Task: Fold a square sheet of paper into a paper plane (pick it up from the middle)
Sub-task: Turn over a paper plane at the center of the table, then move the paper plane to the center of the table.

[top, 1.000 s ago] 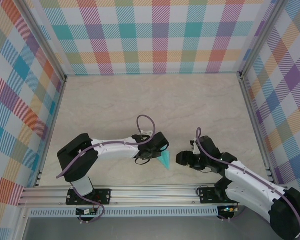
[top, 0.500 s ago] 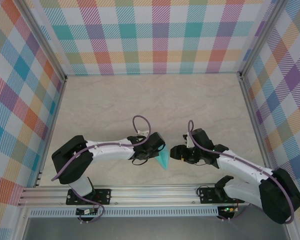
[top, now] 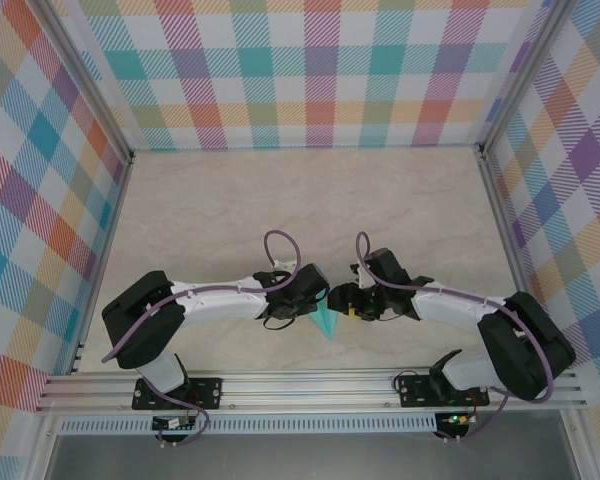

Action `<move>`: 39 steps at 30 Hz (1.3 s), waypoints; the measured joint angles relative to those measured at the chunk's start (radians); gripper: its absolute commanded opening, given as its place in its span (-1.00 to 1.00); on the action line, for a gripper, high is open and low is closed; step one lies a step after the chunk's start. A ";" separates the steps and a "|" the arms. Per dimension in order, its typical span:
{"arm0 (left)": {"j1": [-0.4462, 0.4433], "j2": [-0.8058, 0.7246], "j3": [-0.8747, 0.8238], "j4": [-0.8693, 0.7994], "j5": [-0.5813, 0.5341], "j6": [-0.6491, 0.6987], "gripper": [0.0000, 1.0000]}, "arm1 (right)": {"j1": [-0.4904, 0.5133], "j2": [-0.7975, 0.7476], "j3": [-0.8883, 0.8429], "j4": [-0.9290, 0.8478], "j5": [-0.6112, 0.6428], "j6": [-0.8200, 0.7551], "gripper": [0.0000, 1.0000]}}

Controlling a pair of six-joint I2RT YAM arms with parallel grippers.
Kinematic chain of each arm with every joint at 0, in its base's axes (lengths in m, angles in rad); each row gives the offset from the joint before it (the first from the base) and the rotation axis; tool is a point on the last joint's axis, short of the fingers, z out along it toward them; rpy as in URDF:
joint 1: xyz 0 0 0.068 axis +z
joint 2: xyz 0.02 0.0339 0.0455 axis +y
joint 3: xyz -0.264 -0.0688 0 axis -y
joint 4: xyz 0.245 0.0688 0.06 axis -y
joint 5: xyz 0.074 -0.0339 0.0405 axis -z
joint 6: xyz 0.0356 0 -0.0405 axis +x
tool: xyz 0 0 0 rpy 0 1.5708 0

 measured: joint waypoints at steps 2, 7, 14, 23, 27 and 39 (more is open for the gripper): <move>0.000 0.000 0.000 0.000 0.000 0.000 -0.69 | 0.005 0.029 0.000 0.020 -0.011 0.000 0.29; 0.000 0.000 0.000 0.000 0.000 0.000 -0.69 | 0.026 0.066 0.006 0.047 -0.029 0.000 0.29; 0.000 0.000 0.000 0.000 0.000 0.000 -0.69 | 0.050 0.046 0.008 0.060 -0.035 -0.003 0.29; 0.000 -0.005 -0.008 0.001 0.000 0.000 -0.69 | 0.077 0.033 0.020 0.059 -0.028 -0.021 0.24; 0.000 -0.009 -0.019 0.001 0.000 0.000 -0.69 | 0.098 0.036 0.036 0.065 -0.005 -0.030 0.18; 0.001 -0.011 -0.026 0.001 0.000 0.000 -0.69 | 0.137 0.087 0.079 0.038 0.110 -0.059 0.06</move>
